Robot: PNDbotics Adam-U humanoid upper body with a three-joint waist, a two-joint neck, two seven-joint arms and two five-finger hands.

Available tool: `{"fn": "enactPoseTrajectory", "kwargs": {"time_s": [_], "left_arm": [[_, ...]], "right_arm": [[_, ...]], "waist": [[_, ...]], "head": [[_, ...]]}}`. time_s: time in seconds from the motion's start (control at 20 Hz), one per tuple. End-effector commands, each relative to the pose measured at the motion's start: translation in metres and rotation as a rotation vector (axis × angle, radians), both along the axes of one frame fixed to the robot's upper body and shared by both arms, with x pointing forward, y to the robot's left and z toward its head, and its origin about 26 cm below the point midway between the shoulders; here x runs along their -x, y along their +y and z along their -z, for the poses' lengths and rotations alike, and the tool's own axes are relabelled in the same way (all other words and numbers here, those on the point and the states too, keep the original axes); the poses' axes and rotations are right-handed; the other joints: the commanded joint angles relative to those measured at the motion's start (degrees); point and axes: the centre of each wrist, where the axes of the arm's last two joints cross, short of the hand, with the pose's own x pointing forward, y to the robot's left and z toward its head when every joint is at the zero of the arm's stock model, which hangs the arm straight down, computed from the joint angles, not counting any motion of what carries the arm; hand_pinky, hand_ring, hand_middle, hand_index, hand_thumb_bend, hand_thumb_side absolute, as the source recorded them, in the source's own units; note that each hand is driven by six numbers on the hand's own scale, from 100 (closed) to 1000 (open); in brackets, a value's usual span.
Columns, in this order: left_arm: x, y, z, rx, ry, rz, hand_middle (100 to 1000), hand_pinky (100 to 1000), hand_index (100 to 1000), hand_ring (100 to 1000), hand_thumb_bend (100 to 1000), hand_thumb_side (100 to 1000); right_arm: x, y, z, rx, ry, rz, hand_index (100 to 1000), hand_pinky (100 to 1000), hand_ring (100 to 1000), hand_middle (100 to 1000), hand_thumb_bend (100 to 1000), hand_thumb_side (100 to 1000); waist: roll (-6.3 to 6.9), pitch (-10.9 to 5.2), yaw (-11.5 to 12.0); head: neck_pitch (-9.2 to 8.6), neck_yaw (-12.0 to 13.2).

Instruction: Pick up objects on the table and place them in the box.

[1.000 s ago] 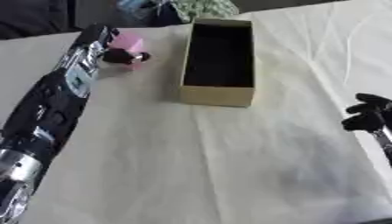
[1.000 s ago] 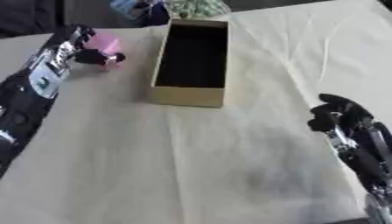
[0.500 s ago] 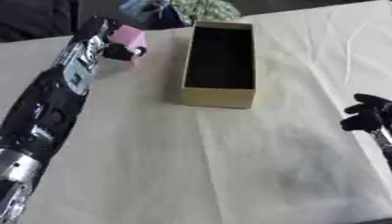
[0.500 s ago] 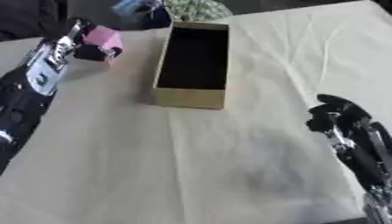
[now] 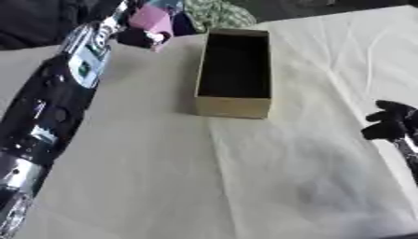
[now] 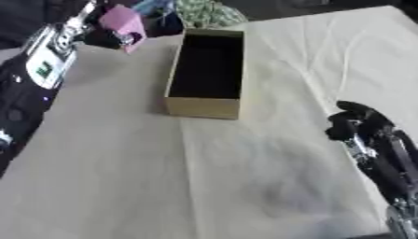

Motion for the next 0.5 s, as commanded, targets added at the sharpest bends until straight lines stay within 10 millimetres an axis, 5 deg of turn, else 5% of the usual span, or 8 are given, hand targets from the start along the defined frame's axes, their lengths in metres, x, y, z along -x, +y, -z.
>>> {"fn": "enactPoseTrajectory", "kwargs": {"time_s": [0.05, 0.2, 0.5], "left_arm": [[0.005, -0.02, -0.03, -0.022, -0.065, 0.079, 467, 688, 641, 517, 554, 413], [0.013, -0.064, -0.028, -0.097, -0.063, 0.236, 469, 689, 643, 519, 565, 420], [0.018, -0.092, -0.018, -0.169, -0.031, 0.363, 473, 691, 648, 523, 588, 430]], "right_arm": [[0.0, -0.001, -0.009, 0.015, -0.025, -0.019, 833, 637, 611, 638, 455, 670], [-0.001, 0.0, -0.009, 0.015, -0.027, -0.025, 833, 637, 611, 638, 455, 670], [-0.001, 0.002, -0.011, 0.015, -0.033, -0.035, 833, 638, 611, 639, 456, 669]], "waist": [[-0.3, -1.26, -0.9], [-0.27, -1.24, -1.3], [-0.23, -1.01, -1.95]], "head": [[0.1, 0.7], [-0.1, 0.62], [-0.51, 0.74]]}}
